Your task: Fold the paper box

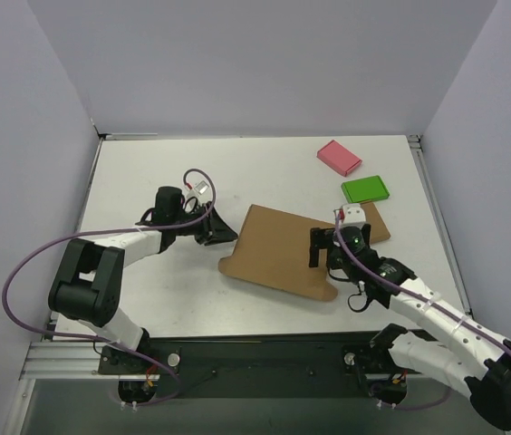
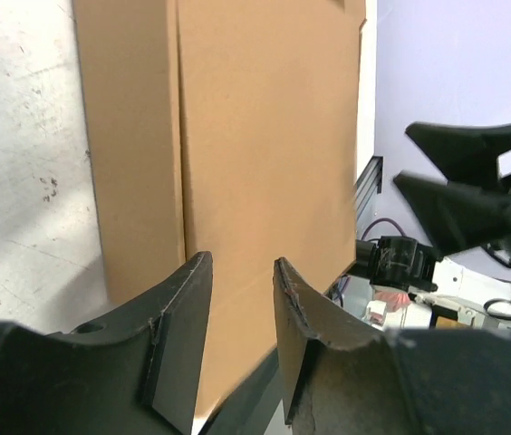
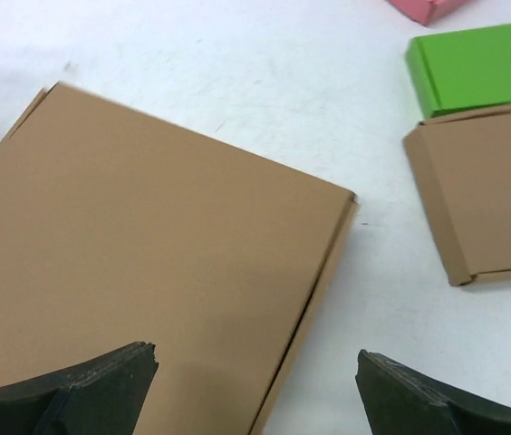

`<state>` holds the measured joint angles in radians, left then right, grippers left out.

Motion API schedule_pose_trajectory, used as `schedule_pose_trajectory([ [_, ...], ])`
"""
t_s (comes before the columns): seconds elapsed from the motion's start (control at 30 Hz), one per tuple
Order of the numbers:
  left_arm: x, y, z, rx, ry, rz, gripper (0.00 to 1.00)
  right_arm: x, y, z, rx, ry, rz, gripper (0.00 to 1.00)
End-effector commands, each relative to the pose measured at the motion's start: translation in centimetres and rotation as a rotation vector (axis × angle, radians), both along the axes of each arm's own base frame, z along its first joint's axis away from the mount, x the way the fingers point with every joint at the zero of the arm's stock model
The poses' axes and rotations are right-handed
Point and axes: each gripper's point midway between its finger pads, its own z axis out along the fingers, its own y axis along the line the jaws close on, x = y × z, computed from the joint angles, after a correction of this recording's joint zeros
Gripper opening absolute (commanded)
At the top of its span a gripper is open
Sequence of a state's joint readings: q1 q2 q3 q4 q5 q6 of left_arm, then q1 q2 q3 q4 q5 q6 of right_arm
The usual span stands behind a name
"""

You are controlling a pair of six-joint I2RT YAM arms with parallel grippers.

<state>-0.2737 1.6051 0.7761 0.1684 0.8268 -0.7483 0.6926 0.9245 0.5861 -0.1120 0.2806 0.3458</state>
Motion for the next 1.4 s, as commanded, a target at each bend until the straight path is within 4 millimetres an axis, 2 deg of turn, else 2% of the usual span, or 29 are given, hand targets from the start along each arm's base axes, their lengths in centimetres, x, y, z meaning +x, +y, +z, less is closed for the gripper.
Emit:
schedule_pose_trajectory([
  [0.0,-0.9,-0.1,1.0,0.003,-0.041,-0.046,0.43,-0.3,-1.1,0.9,0.173,0.036,-0.091,1.0],
  [0.07,-1.0,0.0,0.8,0.01,-0.037,-0.043,0.43,-0.4,-0.7,1.2,0.19,0.026,-0.046,1.0],
  [0.1,-1.0,0.0,0.7,0.011,-0.036,-0.045,0.43,-1.0,0.5,1.9,0.206,0.007,0.03,1.0],
  [0.17,-0.9,0.0,0.8,0.013,-0.038,-0.041,0.43,-1.5,1.4,2.7,0.132,-0.052,0.14,1.0],
  [0.2,-0.8,0.0,0.8,0.012,-0.04,-0.043,0.46,-1.6,1.6,3.4,0.092,-0.092,0.161,1.0],
  [0.23,-0.7,0.0,0.9,0.013,-0.046,-0.043,0.48,-2.8,3.3,3.5,0.049,-0.109,0.258,1.0],
  [0.33,0.0,0.3,1.1,0.033,-0.064,-0.02,0.6,-4.1,5.3,3.5,-0.075,-0.141,0.38,1.0],
  [0.47,1.2,1.0,0.8,0.1,-0.103,0.016,0.67,-5.6,8.4,2.6,-0.234,-0.185,0.514,1.0],
  [0.5,1.5,1.0,0.7,0.107,-0.11,0.019,0.68,-5.7,9.0,1.8,-0.311,-0.189,0.549,1.0],
  [0.57,1.7,1.0,0.4,0.115,-0.109,0.018,0.68,-6.2,10.8,2.3,-0.38,-0.257,0.584,1.0],
  [0.6,1.8,1.0,0.2,0.118,-0.104,0.016,0.69,-6.3,11.3,1.2,-0.456,-0.254,0.614,1.0],
  [0.63,1.9,1.1,0.0,0.12,-0.103,0.018,0.69,-6.2,12.3,1.7,-0.456,-0.282,0.617,1.0],
  [0.67,1.9,1.1,-0.1,0.121,-0.102,0.019,0.69,-6.7,13.1,0.6,-0.499,-0.273,0.657,1.0],
  [0.73,2.0,1.3,-0.4,0.129,-0.104,0.017,0.69,-6.9,14.2,0.3,-0.524,-0.289,0.691,1.0],
  [0.87,2.0,1.6,-0.8,0.142,-0.108,0.013,0.7,-6.0,14.6,-1.3,-0.654,-0.305,0.644,1.0],
  [0.93,2.0,1.6,-0.7,0.136,-0.109,0.009,0.7,-5.6,14.6,-1.9,-0.709,-0.308,0.639,0.97],
  [0.97,2.1,1.6,-0.6,0.133,-0.108,0.007,0.7,-5.4,14.7,-2.9,-0.753,-0.298,0.638,0.94],
  [1.03,2.1,1.5,-0.7,0.127,-0.102,0.001,0.7,-4.7,14.8,-2.9,-0.807,-0.315,0.604,0.83],
  [1.07,2.0,1.4,-0.7,0.122,-0.1,-0.003,0.7,-4.5,14.7,-3.9,-0.865,-0.305,0.61,0.79],
  [1.1,2.1,1.4,-0.7,0.119,-0.101,-0.004,0.7,-4.3,14.8,-3.8,-0.886,-0.312,0.599,0.69],
  [1.17,2.1,1.3,-0.5,0.113,-0.101,-0.005,0.7,-4.1,14.8,-4.7,-0.929,-0.309,0.598,0.58],
  [1.2,2.0,1.3,-0.4,0.112,-0.104,-0.005,0.7,-4.0,14.7,-4.9,-0.937,-0.308,0.596,0.44],
  [1.23,2.0,1.3,-0.3,0.112,-0.106,-0.007,0.7,-4.0,14.7,-5.0,-0.945,-0.309,0.594,0.38],
  [1.27,2.1,1.3,-0.3,0.113,-0.107,-0.004,0.7,-4.0,14.6,-5.3,-0.952,-0.305,0.594,0.26],
  [1.33,2.1,1.3,-0.1,0.115,-0.115,-0.004,0.7,-4.1,14.3,-5.6,-0.955,-0.303,0.587,0.17],
  [1.37,2.1,1.4,-0.1,0.114,-0.117,-0.002,0.7,-4.1,14.2,-5.6,-0.951,-0.302,0.586,0.09],
])
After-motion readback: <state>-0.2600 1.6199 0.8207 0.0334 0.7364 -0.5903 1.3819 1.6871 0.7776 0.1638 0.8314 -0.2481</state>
